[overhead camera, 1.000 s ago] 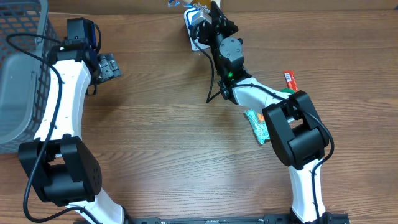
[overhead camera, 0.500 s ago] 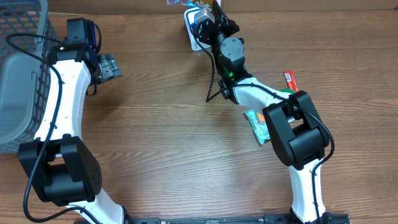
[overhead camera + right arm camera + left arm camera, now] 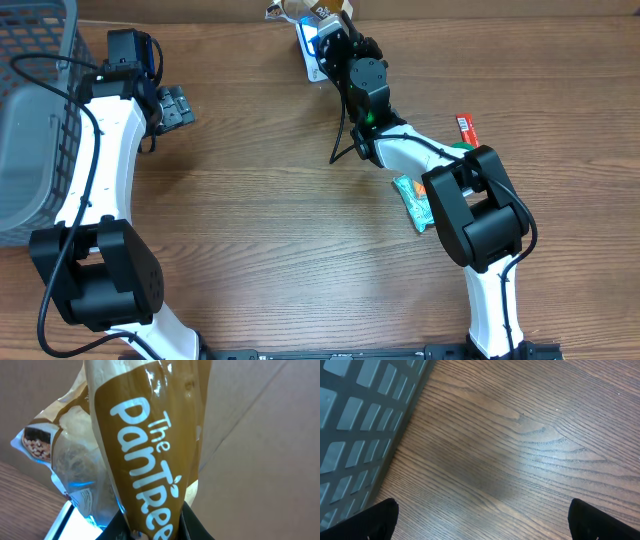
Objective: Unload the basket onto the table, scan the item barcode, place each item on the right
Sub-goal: 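Hold the PanTree bag in front of the white scanner, then carry the bag right and lower it onto the table, release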
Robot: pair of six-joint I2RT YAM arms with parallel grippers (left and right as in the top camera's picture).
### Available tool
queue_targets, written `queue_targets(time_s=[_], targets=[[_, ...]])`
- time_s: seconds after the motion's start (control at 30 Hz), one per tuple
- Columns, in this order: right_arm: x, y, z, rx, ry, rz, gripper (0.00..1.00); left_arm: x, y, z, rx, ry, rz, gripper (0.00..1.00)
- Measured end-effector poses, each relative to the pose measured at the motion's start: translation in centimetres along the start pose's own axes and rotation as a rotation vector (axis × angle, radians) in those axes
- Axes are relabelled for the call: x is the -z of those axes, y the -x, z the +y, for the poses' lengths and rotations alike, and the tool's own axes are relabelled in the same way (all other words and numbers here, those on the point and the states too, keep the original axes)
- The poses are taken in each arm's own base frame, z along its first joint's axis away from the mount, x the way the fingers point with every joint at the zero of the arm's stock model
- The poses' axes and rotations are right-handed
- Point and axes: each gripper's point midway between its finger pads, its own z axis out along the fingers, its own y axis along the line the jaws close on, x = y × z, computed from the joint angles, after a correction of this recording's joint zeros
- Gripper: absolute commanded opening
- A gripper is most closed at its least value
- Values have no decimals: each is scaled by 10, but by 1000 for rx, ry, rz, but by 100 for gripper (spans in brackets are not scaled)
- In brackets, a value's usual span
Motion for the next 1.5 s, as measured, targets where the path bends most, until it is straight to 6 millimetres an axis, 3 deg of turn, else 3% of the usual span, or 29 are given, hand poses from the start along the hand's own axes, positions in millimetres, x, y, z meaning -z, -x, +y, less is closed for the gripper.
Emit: queue_targets(time_s=[0.43,0.7,0.93,1.1,1.2,1.27,1.37,1.5], targets=[[0,-12,5,-60,18,51,4,0,0,0,0,0,0,100],[2,23,-22,-186,-85,-89,3,0,0,0,0,0,0,100],[10,39,-37,-311,-52,12,3,0,0,0,0,0,0,100],[46,85,-67,-406,17,116,4,0,0,0,0,0,0,99],[82,108,-82,-451,95,205,3,0,0,0,0,0,0,100],[105,111,-81,-466,156,277,4,0,0,0,0,0,0,100],[144,93,-68,-461,269,452,4,0,0,0,0,0,0,100],[199,34,-33,-428,424,783,4,0,0,0,0,0,-1,100]])
